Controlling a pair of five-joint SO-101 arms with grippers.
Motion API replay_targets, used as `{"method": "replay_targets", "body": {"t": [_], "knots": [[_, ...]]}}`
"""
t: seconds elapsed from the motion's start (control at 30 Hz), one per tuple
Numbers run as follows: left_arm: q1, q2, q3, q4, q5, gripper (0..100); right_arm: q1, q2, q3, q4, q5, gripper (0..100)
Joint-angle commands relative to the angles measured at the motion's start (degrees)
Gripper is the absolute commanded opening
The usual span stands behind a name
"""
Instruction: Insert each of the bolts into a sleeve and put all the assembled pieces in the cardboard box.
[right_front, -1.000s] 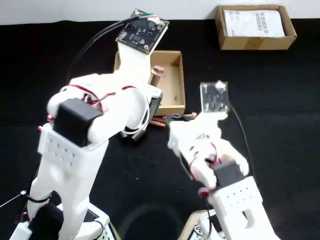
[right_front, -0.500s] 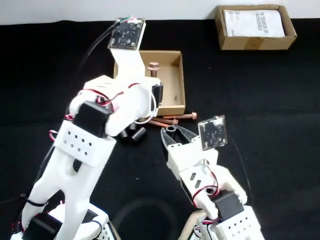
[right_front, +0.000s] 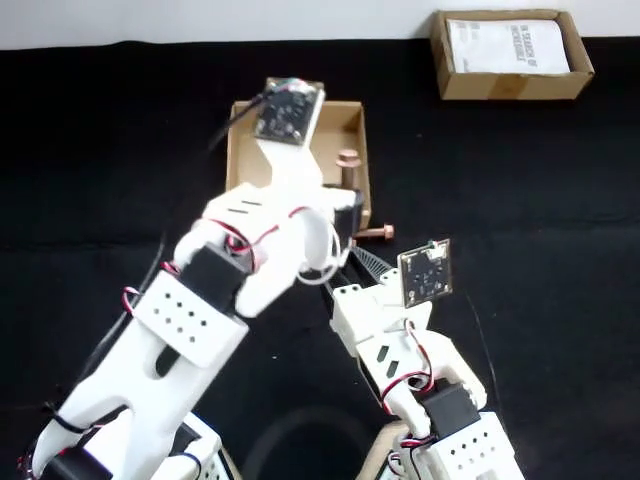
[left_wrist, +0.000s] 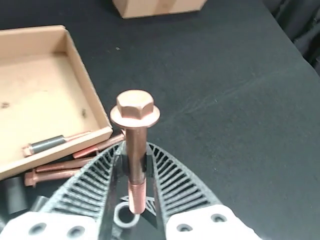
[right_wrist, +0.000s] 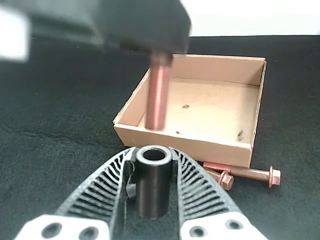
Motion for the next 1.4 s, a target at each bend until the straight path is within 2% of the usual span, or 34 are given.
{"method": "replay_targets", "body": {"t": [0.0,0.27,0.47,0.7,0.87,1.27,1.37], "knots": [[0.5,-3.0,2.3,-4.2,0.1,1,-0.5,-1.5,-0.7,-1.3,0.6,0.7],[0.3,-3.1,9.3,-6.6,-2.4,1,-0.4,-1.5,-0.8,-1.3,0.6,0.7],[0.5,-3.2,13.9,-11.3,-2.8,1,-0.4,-1.3,-2.2,-1.1,0.6,0.7],[2.1,-3.3,14.3,-10.5,-2.7,1,0.9,-1.3,-2.2,-1.2,0.6,0.7],[2.2,-7.5,14.5,-6.6,-2.7,1,3.1,-1.2,-2.2,-1.2,0.6,0.7],[6.5,-18.3,25.0,-5.6,-2.8,1,3.1,-1.2,-2.0,-1.1,0.6,0.7],[5.9,-17.6,25.1,-5.5,-2.8,7,3.1,-1.2,-2.2,-1.0,0.6,0.7]]}}
